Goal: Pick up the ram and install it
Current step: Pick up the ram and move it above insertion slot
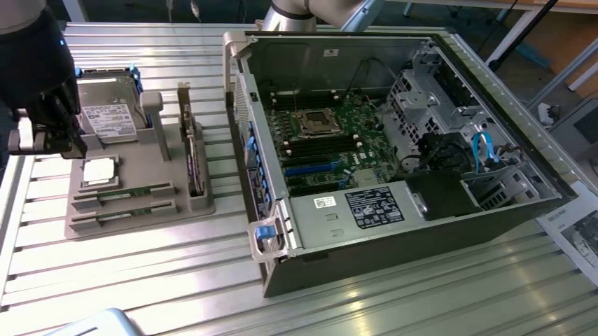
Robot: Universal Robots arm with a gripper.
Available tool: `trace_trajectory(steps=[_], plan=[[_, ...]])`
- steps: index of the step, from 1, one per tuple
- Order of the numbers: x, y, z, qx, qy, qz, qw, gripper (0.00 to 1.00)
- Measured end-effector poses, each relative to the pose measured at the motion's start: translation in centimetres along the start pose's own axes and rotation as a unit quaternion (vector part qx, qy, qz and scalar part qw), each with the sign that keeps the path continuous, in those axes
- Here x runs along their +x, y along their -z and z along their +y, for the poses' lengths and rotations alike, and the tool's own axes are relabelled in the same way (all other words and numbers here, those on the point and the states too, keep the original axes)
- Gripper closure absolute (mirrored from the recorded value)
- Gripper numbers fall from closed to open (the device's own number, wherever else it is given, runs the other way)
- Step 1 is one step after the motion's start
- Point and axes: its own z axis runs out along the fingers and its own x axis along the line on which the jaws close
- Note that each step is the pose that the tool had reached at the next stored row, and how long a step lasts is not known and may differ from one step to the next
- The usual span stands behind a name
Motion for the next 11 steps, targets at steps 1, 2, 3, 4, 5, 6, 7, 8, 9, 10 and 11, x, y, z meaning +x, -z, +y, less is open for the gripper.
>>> trace_trajectory(steps=[1,2,3,4,5,6,7,8,9,10,11], plan=[[0.0,-0.18,-0.01,0.0,0.0,0.0,1.0,0.9],[0.0,-0.4,-0.02,0.0,0.0,0.0,1.0,0.9],[0.1,-0.62,-0.03,0.0,0.0,0.0,1.0,0.9],[0.1,-0.85,-0.04,0.0,0.0,0.0,1.0,0.9],[0.1,-1.0,-0.04,0.0,0.0,0.0,1.0,0.9],[0.1,-1.22,-0.06,0.0,0.0,0.0,1.0,0.9],[0.2,-1.47,-0.07,0.0,0.0,0.0,1.0,0.9],[0.2,-1.68,-0.08,0.0,0.0,0.0,1.0,0.9],[0.2,-1.88,-0.09,0.0,0.0,0.0,1.0,0.9],[0.2,-1.91,-0.09,-0.0001,0.0,0.0,1.0,0.9],[0.2,-1.91,-0.09,-0.0001,0.0,0.0,1.0,0.9]])
